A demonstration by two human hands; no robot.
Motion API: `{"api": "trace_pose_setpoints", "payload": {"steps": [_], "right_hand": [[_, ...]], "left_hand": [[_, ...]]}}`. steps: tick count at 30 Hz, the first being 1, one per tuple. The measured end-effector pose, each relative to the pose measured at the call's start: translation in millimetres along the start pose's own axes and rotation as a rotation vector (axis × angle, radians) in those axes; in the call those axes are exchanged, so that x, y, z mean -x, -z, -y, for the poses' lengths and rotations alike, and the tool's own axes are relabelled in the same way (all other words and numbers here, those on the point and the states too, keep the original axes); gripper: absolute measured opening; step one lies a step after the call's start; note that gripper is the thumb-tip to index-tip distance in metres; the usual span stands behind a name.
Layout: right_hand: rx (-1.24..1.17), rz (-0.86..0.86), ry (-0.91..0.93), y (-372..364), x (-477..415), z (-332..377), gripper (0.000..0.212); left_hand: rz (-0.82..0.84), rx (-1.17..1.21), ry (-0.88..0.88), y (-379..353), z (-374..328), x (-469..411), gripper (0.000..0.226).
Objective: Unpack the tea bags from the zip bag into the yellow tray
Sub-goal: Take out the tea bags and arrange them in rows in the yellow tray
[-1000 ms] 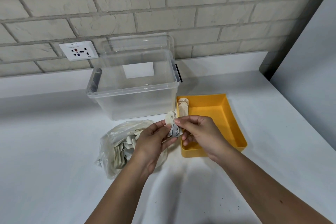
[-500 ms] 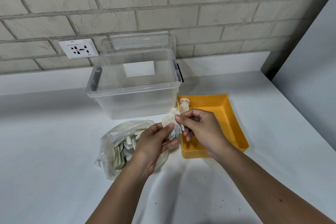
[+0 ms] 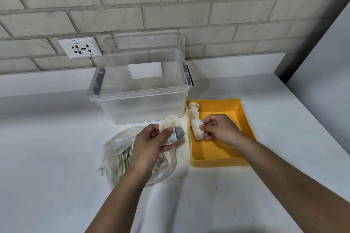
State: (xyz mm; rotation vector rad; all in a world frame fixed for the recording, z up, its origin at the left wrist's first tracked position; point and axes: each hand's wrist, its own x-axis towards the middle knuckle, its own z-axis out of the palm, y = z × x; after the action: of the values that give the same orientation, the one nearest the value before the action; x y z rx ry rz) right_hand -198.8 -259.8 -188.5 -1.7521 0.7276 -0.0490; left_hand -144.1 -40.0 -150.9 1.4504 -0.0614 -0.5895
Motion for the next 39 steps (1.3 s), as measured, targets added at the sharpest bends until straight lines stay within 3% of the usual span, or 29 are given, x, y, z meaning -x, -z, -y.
{"api": "trace_pose_setpoints", "payload": {"steps": [4, 14, 19, 22, 26, 29, 39], "right_hand": [[0.002, 0.02, -0.017, -6.7, -16.2, -4.0, 0.007], [0.059, -0.168, 0.063, -16.7, -40.6, -3.8, 0.015], [0.101, -0.177, 0.081, -16.6, -35.6, 2.1, 0.022], [0.046, -0.238, 0.167, -13.7, -15.2, 19.8, 0.019], [-0.238, -0.029, 0.168, -16.8, 28.3, 43.9, 0.02], [-0.199, 0.114, 0.138, -19.3, 47.9, 45.4, 0.022], [0.017, 0.004, 0.047, 17.1, 35.8, 15.2, 0.005]], "left_hand": [[0.011, -0.005, 0.011, -1.9, 3.0, -3.7, 0.012], [0.017, 0.009, 0.035, -1.8, 8.5, -6.2, 0.014], [0.029, 0.027, 0.04, -0.6, 7.0, -5.5, 0.014], [0.031, 0.022, 0.045, -0.3, 7.0, -5.5, 0.014], [0.048, 0.013, 0.032, -3.8, 5.2, -3.2, 0.015], [0.062, 0.003, 0.016, -8.9, 4.8, -1.0, 0.015], [-0.002, -0.057, 0.047, -9.2, 2.5, 7.6, 0.019]]}}
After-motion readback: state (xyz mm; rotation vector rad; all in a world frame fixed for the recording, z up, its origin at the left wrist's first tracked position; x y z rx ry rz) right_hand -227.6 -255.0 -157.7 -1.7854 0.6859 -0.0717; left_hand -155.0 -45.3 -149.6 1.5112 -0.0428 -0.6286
